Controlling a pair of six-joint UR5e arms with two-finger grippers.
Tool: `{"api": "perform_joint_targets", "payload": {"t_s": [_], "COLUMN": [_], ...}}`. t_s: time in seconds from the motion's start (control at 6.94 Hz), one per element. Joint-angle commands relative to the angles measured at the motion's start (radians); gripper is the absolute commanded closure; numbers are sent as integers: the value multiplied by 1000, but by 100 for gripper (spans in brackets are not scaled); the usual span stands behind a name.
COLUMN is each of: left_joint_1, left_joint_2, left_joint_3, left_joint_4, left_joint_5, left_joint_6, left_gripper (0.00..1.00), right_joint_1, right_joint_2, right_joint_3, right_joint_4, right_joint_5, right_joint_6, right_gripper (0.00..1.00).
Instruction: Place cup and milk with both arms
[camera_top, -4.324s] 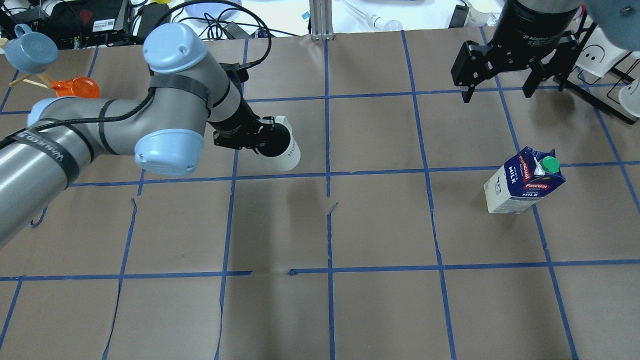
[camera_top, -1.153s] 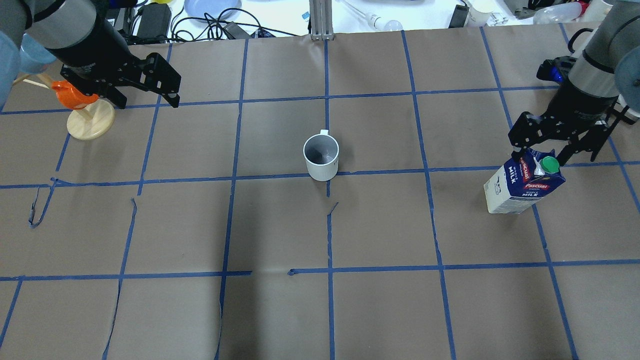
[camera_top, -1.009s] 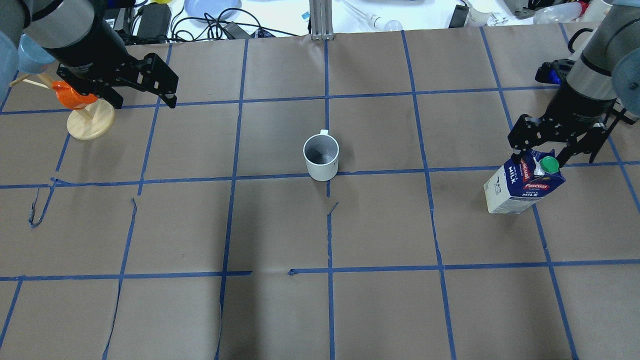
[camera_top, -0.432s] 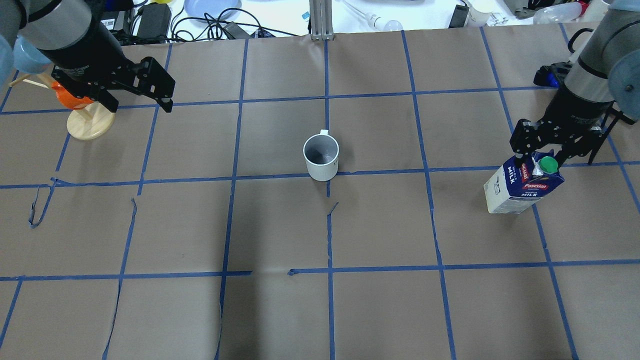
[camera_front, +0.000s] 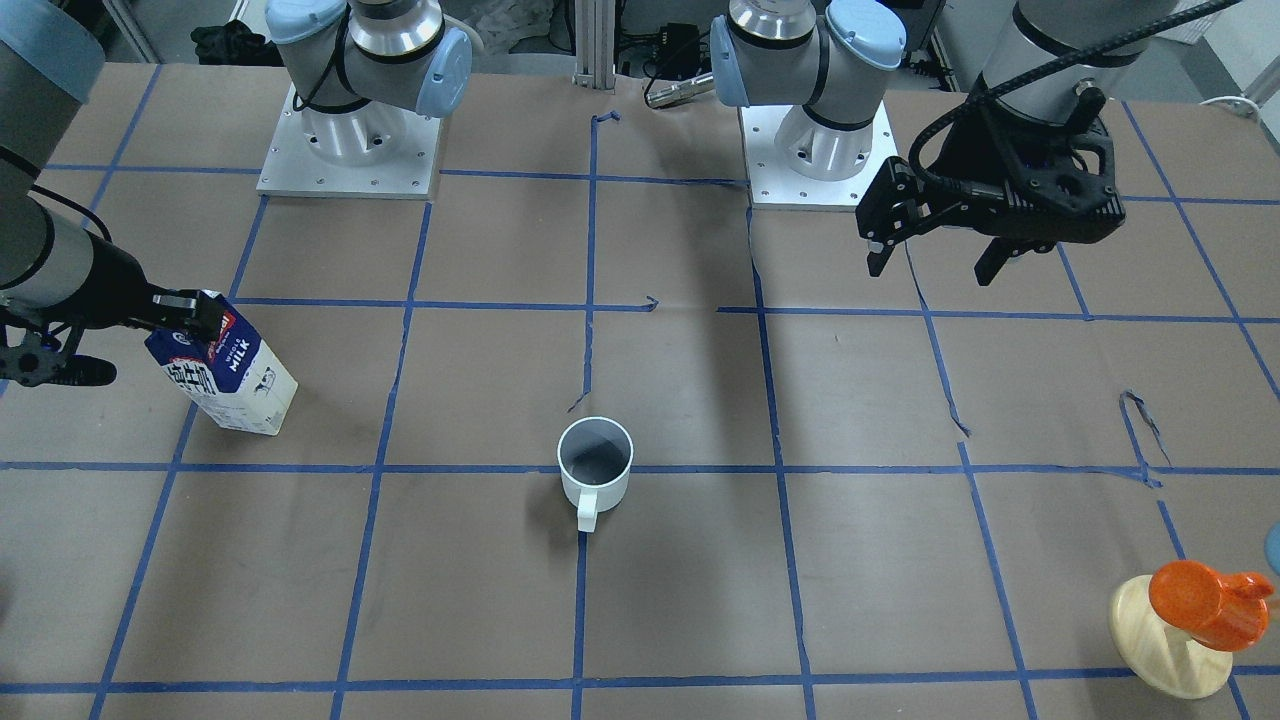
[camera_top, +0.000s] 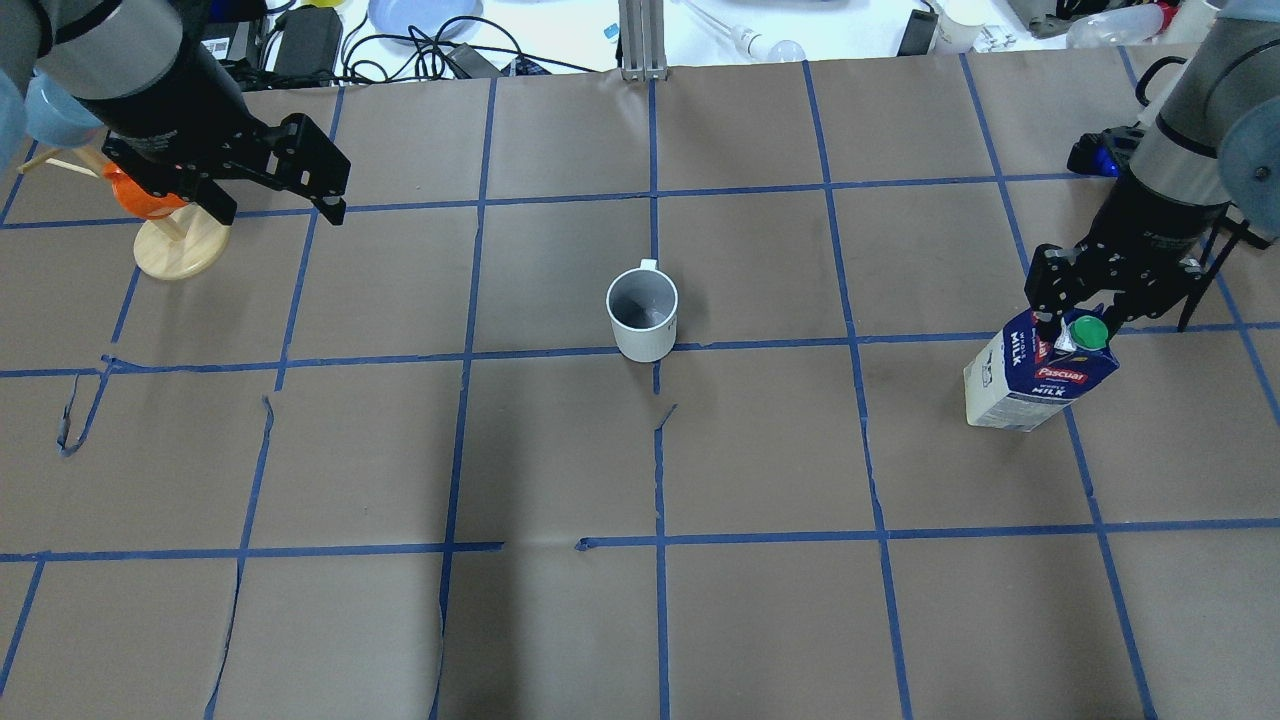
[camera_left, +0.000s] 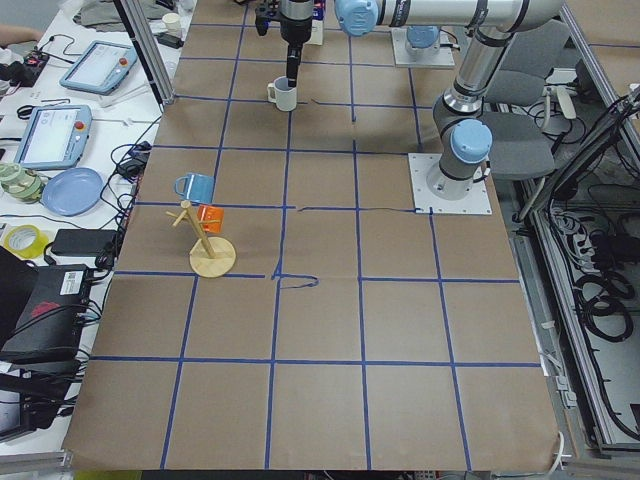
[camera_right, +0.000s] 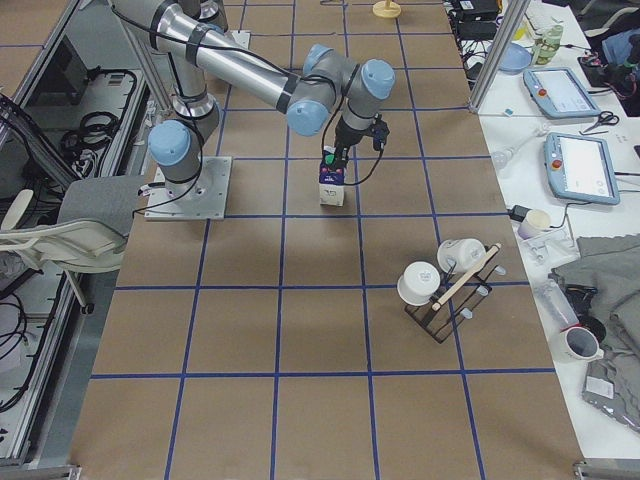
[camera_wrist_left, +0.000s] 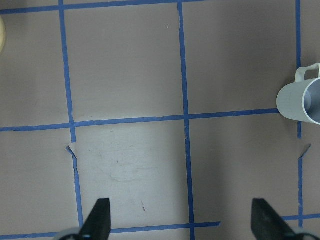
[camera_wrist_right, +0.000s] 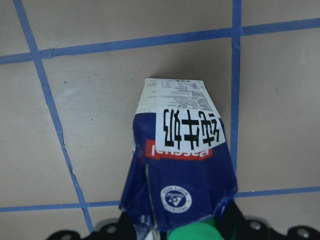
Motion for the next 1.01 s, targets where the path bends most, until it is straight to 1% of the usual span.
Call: {"api": "perform_joint_targets", "payload": {"t_s": [0.0, 0.29, 0.58, 0.72, 0.86], "left_joint_1": [-2, -2, -2, 0, 0], "left_joint_2": [0, -2, -2, -2, -2], "left_joint_3": [0, 2, 0, 2, 2], "left_joint_4": [1, 1, 1, 1, 1], "left_joint_5": [-1, 0, 2, -4, -3], "left_joint_6": [-1, -1, -1, -1, -1], "left_gripper": [0, 0, 0, 0, 0], "right_joint_1": [0, 5, 15, 50, 113], "right_joint_2": [-1, -12, 10, 49, 104], "right_joint_3": [-6, -15, -115, -177, -260], "right_joint_4": [2, 15, 44, 48, 51], "right_joint_5": [-13, -11, 2, 4, 3], "right_joint_6": [-2, 4, 13, 16, 28], "right_gripper": [48, 48, 48, 48, 48]}}
